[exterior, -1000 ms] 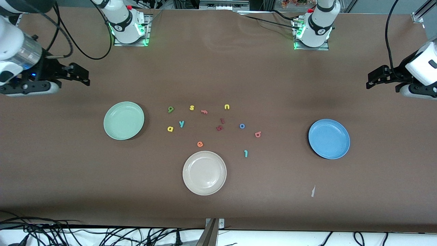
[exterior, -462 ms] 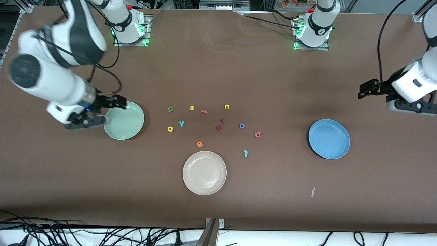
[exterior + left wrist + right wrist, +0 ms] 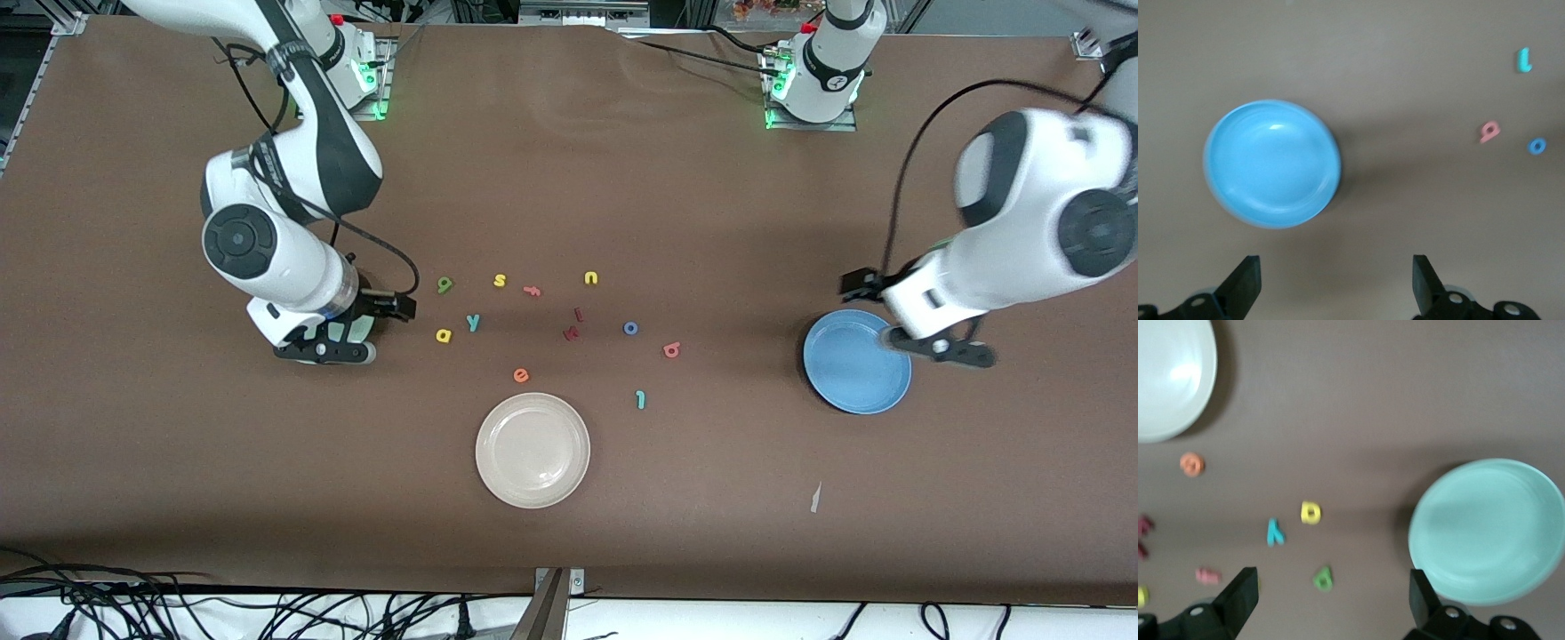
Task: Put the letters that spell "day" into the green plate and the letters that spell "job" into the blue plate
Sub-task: 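Move the right gripper to the yellow d while the left gripper reaches letters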
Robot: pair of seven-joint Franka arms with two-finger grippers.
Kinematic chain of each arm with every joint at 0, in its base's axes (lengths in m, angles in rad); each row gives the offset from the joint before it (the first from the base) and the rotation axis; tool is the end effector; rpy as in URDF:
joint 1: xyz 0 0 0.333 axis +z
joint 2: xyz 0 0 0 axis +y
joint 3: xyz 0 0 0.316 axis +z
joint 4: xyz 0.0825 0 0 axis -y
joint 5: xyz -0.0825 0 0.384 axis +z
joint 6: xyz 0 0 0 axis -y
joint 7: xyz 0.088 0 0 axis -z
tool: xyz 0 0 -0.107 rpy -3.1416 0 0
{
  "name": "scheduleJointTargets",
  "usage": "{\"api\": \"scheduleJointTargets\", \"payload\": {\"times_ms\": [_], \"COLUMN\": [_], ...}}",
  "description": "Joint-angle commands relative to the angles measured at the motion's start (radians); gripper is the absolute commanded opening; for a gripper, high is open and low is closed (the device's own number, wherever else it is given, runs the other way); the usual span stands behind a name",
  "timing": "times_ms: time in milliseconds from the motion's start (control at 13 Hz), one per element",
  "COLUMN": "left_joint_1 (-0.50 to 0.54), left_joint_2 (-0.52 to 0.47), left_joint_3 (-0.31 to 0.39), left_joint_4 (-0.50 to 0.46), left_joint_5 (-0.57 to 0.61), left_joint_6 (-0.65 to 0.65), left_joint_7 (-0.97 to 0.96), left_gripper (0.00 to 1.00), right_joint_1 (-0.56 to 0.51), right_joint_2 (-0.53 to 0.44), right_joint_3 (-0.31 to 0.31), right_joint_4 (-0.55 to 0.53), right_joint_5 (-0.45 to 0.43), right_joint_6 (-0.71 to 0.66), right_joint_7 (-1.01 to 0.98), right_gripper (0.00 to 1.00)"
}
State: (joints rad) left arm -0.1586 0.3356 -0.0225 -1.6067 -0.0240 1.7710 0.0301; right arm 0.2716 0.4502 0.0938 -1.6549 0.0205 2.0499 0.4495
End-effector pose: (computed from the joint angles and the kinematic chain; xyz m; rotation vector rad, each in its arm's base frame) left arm 0.6276 -0.1156 0.4213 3.0962 -0.3166 -0.2700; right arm 0.6242 0.2328 0.3466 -3.1026 0.1588 0.1125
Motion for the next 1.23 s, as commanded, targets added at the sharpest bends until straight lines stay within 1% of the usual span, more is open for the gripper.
{"api": "scheduleJointTargets", "payload": {"times_ms": [0,77,231,308,385,538,692,769,923,1000,1154], "left_joint_1": [-0.067,-0.093,-0.137,-0.156,-0.188,-0.232,-0.254,-0.265,-0.277,-0.285,-0.286], "left_joint_2": [0.103,0.126,0.177,0.204,0.238,0.289,0.336,0.362,0.394,0.399,0.410], "left_joint_3": [-0.004,-0.004,-0.004,-0.004,-0.004,-0.002,-0.002,-0.001,0.001,0.000,-0.001], "left_joint_4": [0.045,0.041,0.038,0.034,0.033,0.033,0.033,0.033,0.034,0.034,0.031], "left_joint_5": [-0.075,-0.091,-0.096,-0.108,-0.108,-0.093,-0.091,-0.091,-0.071,-0.035,-0.014], "left_joint_6": [0.085,0.129,0.226,0.281,0.335,0.419,0.494,0.534,0.555,0.555,0.555], "left_joint_7": [-0.088,-0.107,-0.124,-0.154,-0.194,-0.274,-0.298,-0.300,-0.300,-0.300,-0.300], "left_gripper": [1.00,1.00,1.00,1.00,1.00,1.00,1.00,1.00,0.98,0.97,0.94], "right_joint_1": [0.023,0.038,0.043,0.046,0.046,0.046,0.087,0.098,0.100,0.100,0.098], "right_joint_2": [0.125,0.136,0.178,0.189,0.191,0.199,0.223,0.237,0.242,0.245,0.245], "right_joint_3": [-0.003,-0.003,-0.003,-0.003,-0.003,-0.003,-0.003,-0.005,-0.005,-0.005,-0.008], "right_joint_4": [0.018,0.012,-0.002,-0.014,-0.017,-0.019,-0.019,-0.019,-0.020,-0.022,-0.028], "right_joint_5": [-0.019,-0.017,-0.020,-0.019,-0.019,-0.017,-0.019,-0.019,-0.019,-0.019,-0.020], "right_joint_6": [0.174,0.174,0.173,0.173,0.173,0.174,0.177,0.179,0.182,0.182,0.184], "right_joint_7": [0.098,0.103,0.112,0.115,0.123,0.149,0.228,0.238,0.239,0.239,0.239], "right_gripper": [0.99,0.97,0.83,0.71,0.69,0.69,0.69,0.69,0.69,0.67,0.61]}}
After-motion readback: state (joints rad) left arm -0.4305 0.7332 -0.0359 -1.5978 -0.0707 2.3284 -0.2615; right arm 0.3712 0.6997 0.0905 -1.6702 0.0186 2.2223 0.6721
